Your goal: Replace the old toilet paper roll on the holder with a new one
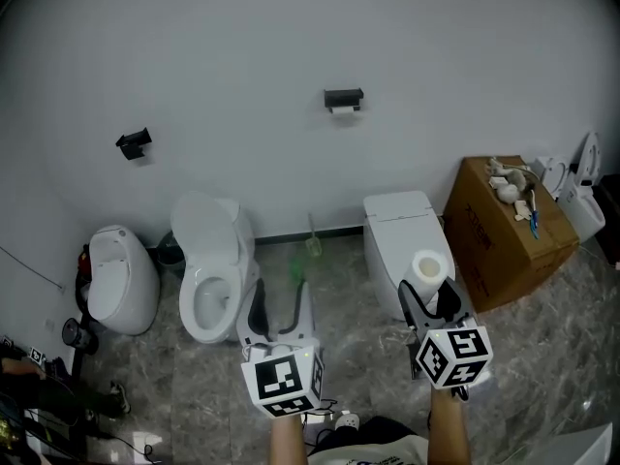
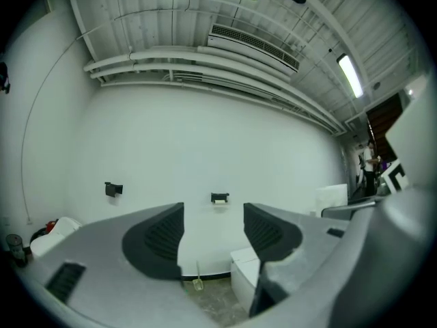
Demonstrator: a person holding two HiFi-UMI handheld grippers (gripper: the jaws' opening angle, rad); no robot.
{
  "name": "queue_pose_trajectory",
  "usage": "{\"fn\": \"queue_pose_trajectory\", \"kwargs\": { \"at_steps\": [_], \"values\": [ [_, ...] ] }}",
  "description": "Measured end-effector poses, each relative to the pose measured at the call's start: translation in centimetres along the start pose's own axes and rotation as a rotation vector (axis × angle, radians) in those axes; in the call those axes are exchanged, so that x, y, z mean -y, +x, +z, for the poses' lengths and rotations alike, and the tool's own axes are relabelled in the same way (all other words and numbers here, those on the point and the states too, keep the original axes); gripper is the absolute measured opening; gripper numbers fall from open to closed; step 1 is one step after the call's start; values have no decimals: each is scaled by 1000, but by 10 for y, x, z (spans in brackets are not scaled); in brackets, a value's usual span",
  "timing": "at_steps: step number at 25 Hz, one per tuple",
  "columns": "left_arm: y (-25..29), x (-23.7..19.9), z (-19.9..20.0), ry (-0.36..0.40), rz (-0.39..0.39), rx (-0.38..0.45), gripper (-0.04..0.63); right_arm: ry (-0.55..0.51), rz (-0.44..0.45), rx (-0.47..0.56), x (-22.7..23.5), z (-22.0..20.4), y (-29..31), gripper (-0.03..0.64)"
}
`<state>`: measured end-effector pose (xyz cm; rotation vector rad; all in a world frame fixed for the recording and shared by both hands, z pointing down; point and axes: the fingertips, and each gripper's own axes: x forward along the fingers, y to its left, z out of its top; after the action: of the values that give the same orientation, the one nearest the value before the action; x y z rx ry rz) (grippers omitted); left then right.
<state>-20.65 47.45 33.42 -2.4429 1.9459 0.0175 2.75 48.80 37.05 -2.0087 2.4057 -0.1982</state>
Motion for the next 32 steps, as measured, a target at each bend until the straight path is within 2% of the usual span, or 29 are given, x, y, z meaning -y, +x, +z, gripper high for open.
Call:
{"fn": "queue_pose_trajectory", "kwargs": {
  "at_steps": [9, 17, 24, 32],
  "values": [
    [20, -10, -12, -2, -17, -37, 255, 5, -12, -25, -1, -9, 22, 291],
    [62, -24, -25, 1, 14, -67, 255, 9, 1, -51, 11, -15, 69, 291],
    [127, -26, -29, 6, 45, -70, 255, 5, 20, -41, 38, -6, 135, 292],
    [232, -24, -21, 18, 92, -63, 255, 1, 50, -20, 88, 21, 238, 291]
  ]
}}
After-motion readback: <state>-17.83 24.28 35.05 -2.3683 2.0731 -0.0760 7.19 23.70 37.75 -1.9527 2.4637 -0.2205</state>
